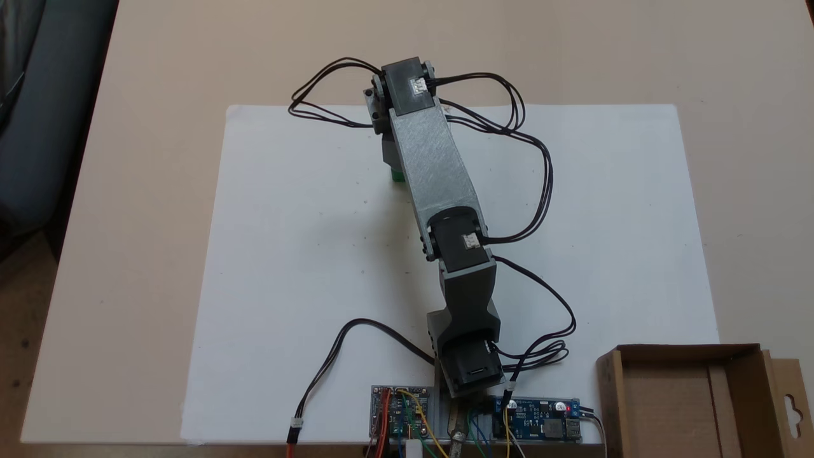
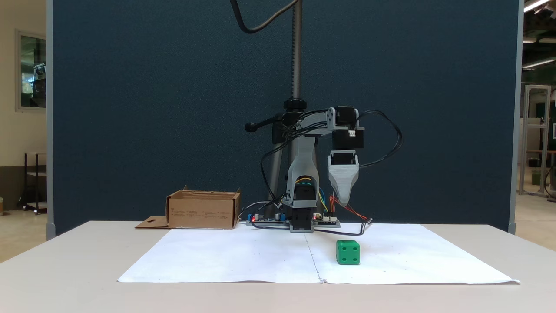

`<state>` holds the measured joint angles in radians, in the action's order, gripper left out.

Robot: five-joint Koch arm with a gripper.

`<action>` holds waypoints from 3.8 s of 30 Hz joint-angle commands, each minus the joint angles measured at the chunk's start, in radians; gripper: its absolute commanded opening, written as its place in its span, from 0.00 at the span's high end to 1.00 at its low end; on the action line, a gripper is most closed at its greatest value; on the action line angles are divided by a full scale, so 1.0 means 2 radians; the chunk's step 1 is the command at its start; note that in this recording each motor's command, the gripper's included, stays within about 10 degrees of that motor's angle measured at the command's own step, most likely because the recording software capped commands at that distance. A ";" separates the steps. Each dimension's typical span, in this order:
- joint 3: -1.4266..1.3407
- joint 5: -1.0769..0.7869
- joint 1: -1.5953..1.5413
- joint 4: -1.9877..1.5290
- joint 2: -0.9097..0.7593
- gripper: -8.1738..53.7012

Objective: Grasp a green dice and put it in the bin.

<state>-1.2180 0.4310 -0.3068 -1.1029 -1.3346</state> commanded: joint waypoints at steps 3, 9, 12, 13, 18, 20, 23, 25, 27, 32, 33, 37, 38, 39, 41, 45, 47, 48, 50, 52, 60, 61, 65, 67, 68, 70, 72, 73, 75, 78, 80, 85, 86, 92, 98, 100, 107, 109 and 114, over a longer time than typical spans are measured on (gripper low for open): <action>0.012 0.041 -0.005 0.005 0.011 0.17; 0.010 0.045 -0.003 0.027 0.026 0.17; 0.010 0.051 -0.003 0.028 0.035 0.17; 0.009 0.056 -0.003 0.028 0.038 0.17; -0.012 0.066 -0.002 0.050 0.038 0.17; -0.015 0.065 -0.002 0.055 0.038 0.17; -0.015 0.065 -0.003 0.064 0.046 0.17; -0.015 0.065 -0.003 0.073 0.051 0.17; -0.015 0.065 -0.003 0.076 0.057 0.17; -0.015 0.065 -0.003 0.079 0.065 0.17; -0.017 0.065 -0.003 0.079 0.065 0.17; -0.026 0.065 -0.002 0.079 0.066 0.17; -0.030 0.065 -0.002 0.080 0.066 0.17; -0.031 0.065 -0.002 0.080 0.066 0.17; -0.037 0.065 -0.002 0.082 0.066 0.17; -0.059 0.064 0.002 0.111 0.066 0.17; -0.064 0.061 0.003 0.122 0.066 0.17; -0.066 0.058 0.003 0.128 0.066 0.17; -0.067 0.047 0.003 0.137 0.066 0.17; -0.067 0.032 0.003 0.144 0.066 0.17; -0.073 0.012 0.003 0.148 0.067 0.17; -0.075 0.012 0.002 0.148 0.067 0.17; -0.079 0.012 0.002 0.150 0.067 0.17; -0.079 0.012 0.002 0.152 0.070 0.17; -0.080 0.012 0.002 0.152 0.070 0.17; -0.079 0.012 0.002 0.152 0.071 0.17; -0.079 0.012 0.002 0.153 0.074 0.17; -0.079 0.012 0.002 0.153 0.076 0.17; -0.079 0.012 0.003 0.153 0.079 0.17; -0.081 0.012 0.004 0.152 0.084 0.17; -0.083 0.012 0.004 0.152 0.088 0.17; -0.087 0.012 0.004 0.153 0.097 0.17; -0.087 0.012 0.004 0.153 0.097 0.17; -0.087 0.012 0.004 0.158 0.110 0.17; -0.087 0.013 0.004 0.158 0.111 0.17; -0.087 0.013 0.004 0.158 0.111 0.17; -0.091 -0.007 0.014 0.176 0.114 0.17; -0.091 -0.021 0.017 0.184 0.113 0.17; -0.094 -0.056 0.017 0.193 0.114 0.17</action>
<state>-1.4174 0.3896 -0.2654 -0.7424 -1.0815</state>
